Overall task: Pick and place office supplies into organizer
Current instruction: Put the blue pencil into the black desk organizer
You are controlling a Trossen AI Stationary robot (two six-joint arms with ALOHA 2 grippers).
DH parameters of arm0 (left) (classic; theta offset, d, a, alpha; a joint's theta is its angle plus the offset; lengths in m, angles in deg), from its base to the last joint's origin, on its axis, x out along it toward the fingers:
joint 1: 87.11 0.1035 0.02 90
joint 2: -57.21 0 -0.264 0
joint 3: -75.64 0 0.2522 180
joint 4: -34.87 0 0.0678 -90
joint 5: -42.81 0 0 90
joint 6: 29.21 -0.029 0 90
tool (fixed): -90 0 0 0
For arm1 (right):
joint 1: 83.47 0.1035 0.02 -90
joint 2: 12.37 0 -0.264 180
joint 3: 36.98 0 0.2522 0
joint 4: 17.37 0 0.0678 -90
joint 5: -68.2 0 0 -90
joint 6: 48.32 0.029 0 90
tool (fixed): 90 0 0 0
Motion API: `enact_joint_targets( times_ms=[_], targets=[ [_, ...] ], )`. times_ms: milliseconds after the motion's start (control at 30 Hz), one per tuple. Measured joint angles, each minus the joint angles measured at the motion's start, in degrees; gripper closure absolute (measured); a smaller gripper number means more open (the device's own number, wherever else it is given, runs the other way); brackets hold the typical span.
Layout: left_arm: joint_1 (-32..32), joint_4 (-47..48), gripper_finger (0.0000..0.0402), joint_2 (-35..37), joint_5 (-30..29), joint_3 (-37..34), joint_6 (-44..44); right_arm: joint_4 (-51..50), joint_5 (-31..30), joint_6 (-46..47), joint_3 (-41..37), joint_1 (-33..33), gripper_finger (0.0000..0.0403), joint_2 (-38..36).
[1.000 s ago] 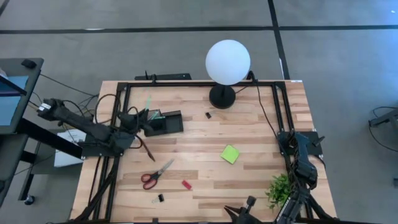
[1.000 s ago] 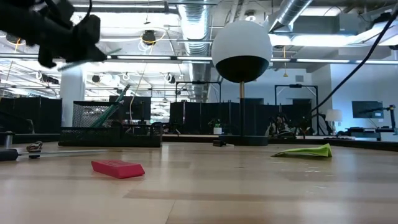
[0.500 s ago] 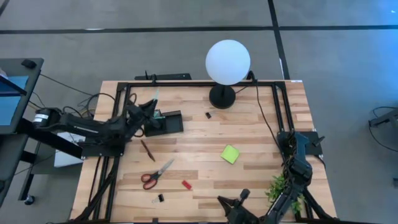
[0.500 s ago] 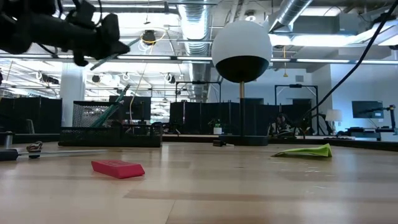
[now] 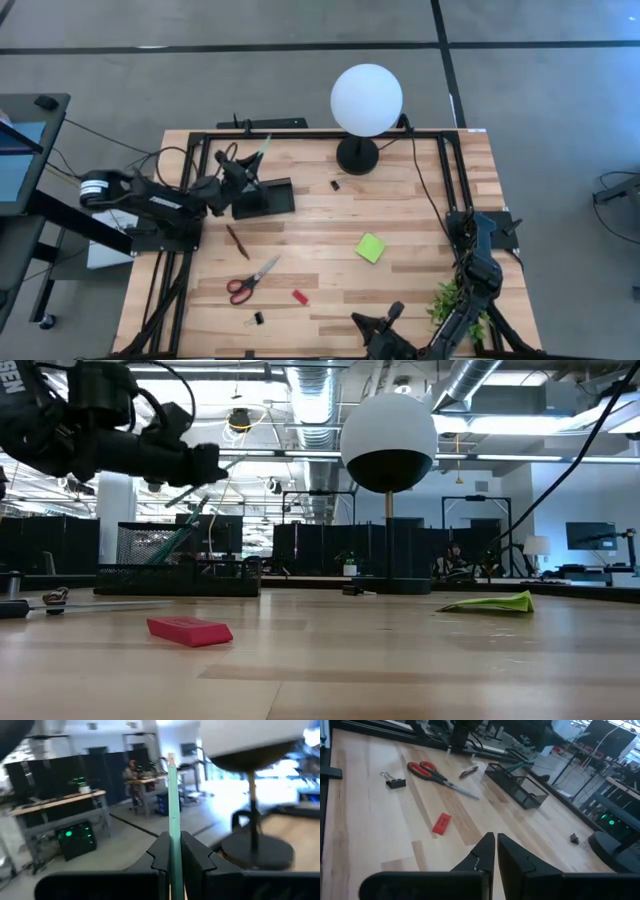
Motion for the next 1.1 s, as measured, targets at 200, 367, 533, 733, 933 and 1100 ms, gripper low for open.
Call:
enact_joint_targets(
  times_ms=[200, 367, 533, 733, 933, 1100],
  targets=[
    [0.08, -1.37, 0.0392, -4.13, -3.51, -3.4, 0.09, -0.12, -0.01, 0.94, 0.0, 0.0, 0.0386, 0.0],
    [-0.13, -11.59, 0.0392, -6.91, -10.87, -8.12, 5.22, -0.57, 0.01, 1.93, 0.0, -0.01, 0.0388, 0.0],
    [-0.17, -14.35, 0.0392, -7.65, -4.91, -7.83, 3.51, -0.71, 0.03, 2.18, 0.0, -0.12, 0.0387, 0.0],
    [-0.19, -14.67, 0.0392, -7.54, -7.54, -7.81, 10.68, -0.32, 0.0, 3.55, 0.0, -0.5, 0.0387, 0.0],
    [-0.17, -13.38, 0.0392, -7.54, -10.78, -6.49, 14.49, -0.28, 0.0, 3.53, 0.0, -0.48, 0.0387, 0.0],
    [-0.15, -6.19, 0.0392, -7.54, -12.5, -4.52, 14.57, -0.31, -0.09, 3.53, 0.0, -0.51, 0.0387, 0.0]
  ],
)
